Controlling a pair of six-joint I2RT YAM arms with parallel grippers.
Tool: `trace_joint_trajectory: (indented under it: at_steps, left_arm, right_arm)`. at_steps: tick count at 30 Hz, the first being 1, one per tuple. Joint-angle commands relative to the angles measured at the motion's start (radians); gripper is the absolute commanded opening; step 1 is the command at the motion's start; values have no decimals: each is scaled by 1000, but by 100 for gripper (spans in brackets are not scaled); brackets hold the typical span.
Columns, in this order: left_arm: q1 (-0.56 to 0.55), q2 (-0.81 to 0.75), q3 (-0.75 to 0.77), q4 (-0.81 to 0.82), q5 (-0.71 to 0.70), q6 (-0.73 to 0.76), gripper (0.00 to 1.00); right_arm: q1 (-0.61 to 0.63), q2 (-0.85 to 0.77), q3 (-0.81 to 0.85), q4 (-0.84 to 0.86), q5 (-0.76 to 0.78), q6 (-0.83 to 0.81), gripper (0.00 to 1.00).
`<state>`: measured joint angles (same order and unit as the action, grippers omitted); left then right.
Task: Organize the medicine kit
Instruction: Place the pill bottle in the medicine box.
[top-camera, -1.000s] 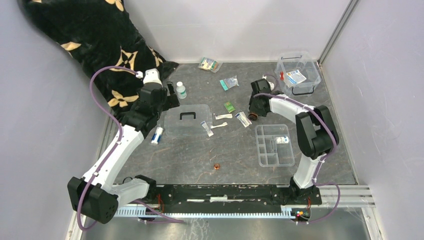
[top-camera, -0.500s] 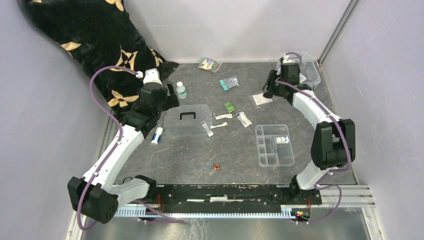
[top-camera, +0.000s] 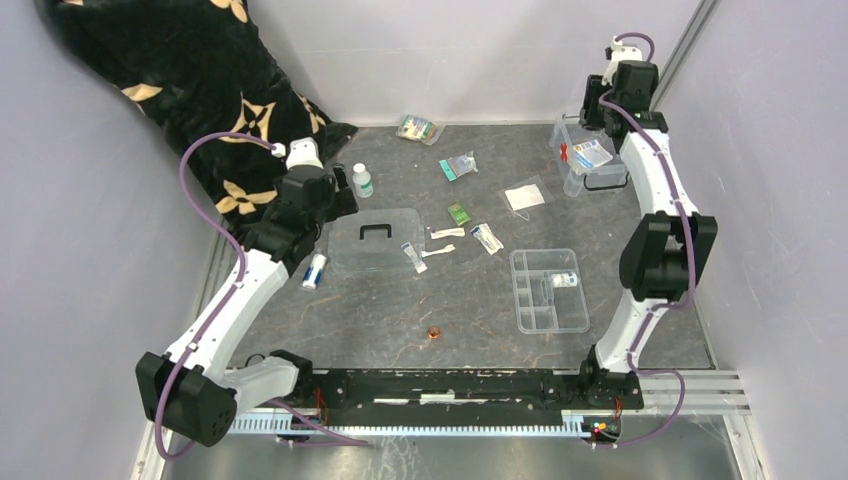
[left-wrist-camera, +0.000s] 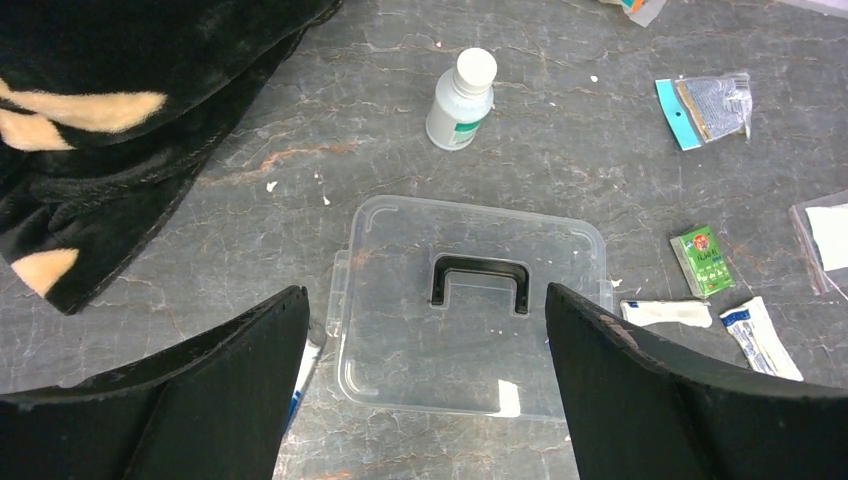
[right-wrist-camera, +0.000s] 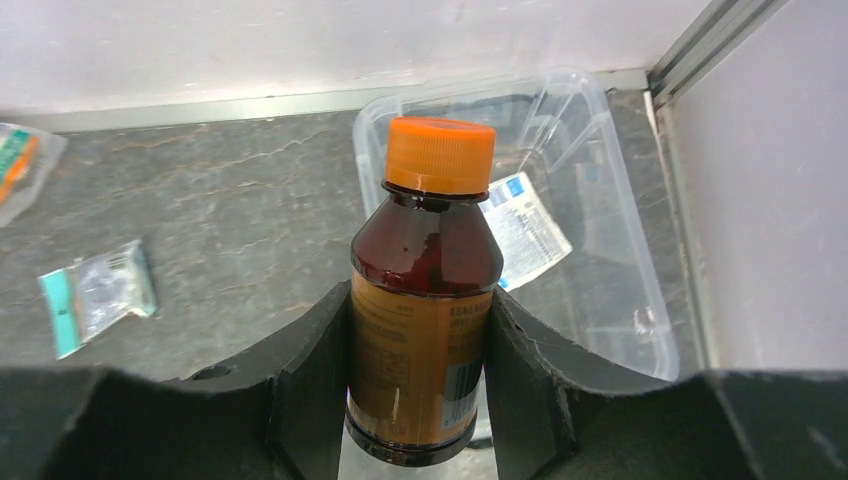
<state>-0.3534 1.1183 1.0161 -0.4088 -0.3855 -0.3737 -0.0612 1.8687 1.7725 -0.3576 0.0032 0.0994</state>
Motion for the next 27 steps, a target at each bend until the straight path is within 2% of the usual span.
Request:
trace_joint_trajectory:
  at_steps: [1, 7, 14, 19, 27]
  left_arm:
    - [5, 9, -1, 33, -18, 25, 93]
    - [6, 16, -1, 31, -12, 25, 93]
    - [6, 20, 0, 30, -15, 28, 93]
    - [5, 20, 2, 28, -17, 30, 93]
    - [6, 28, 8, 25, -12, 32, 93]
  right_arm:
    - [-6, 112, 152, -77, 50, -173, 35]
    - [-18, 187, 200, -102, 34, -244, 37]
    - [-34, 235, 189, -103, -7, -237, 38]
    - [-38, 262, 197, -105, -55, -228, 47]
    - [-38, 269, 202, -136, -31, -213, 53]
